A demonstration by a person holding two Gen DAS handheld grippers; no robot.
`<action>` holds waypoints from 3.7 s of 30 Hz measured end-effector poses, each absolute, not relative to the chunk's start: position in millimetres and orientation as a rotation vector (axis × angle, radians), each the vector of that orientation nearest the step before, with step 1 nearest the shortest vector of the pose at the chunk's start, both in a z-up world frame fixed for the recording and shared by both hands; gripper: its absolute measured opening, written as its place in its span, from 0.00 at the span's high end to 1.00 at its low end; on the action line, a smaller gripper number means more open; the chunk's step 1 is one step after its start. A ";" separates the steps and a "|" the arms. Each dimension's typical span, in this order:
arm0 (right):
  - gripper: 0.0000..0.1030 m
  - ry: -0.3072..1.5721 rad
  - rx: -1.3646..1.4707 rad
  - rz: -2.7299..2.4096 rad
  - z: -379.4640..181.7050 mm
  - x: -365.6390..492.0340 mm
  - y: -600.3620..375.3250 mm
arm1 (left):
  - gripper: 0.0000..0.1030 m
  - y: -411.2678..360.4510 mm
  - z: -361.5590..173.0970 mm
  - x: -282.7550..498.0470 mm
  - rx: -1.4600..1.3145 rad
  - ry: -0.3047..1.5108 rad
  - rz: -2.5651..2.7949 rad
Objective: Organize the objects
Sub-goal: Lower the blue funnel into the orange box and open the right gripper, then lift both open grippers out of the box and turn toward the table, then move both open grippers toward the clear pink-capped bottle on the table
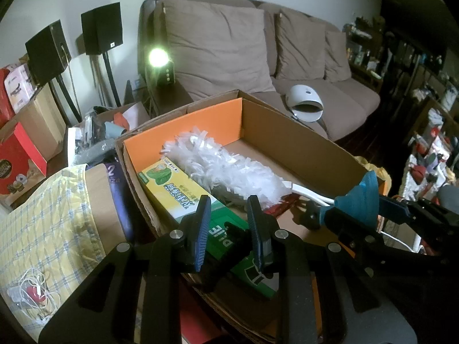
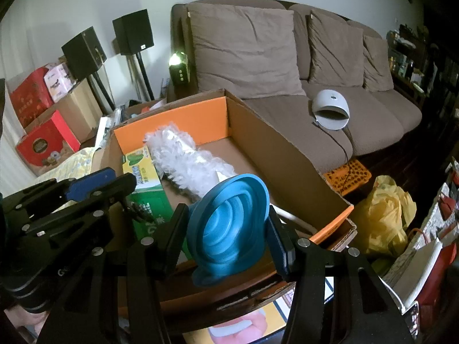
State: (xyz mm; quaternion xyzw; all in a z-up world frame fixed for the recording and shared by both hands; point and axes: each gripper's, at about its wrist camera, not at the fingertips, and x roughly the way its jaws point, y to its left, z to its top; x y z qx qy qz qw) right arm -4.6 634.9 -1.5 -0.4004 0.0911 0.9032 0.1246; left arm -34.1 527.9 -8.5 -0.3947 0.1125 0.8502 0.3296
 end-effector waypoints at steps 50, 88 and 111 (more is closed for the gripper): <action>0.21 0.317 -1.112 2.591 4.0 -3.6 640.9 | 0.40 493.3 13.4 -29.4 -0.980 0.314 2.326; 0.20 0.126 -0.959 2.786 55.6 9.7 555.2 | 0.18 109.0 46.6 -61.9 -1.054 -0.107 2.765; 0.20 -0.088 -1.568 3.121 -52.0 -54.1 313.5 | 0.18 63.4 -18.3 -91.8 -1.293 -0.208 2.625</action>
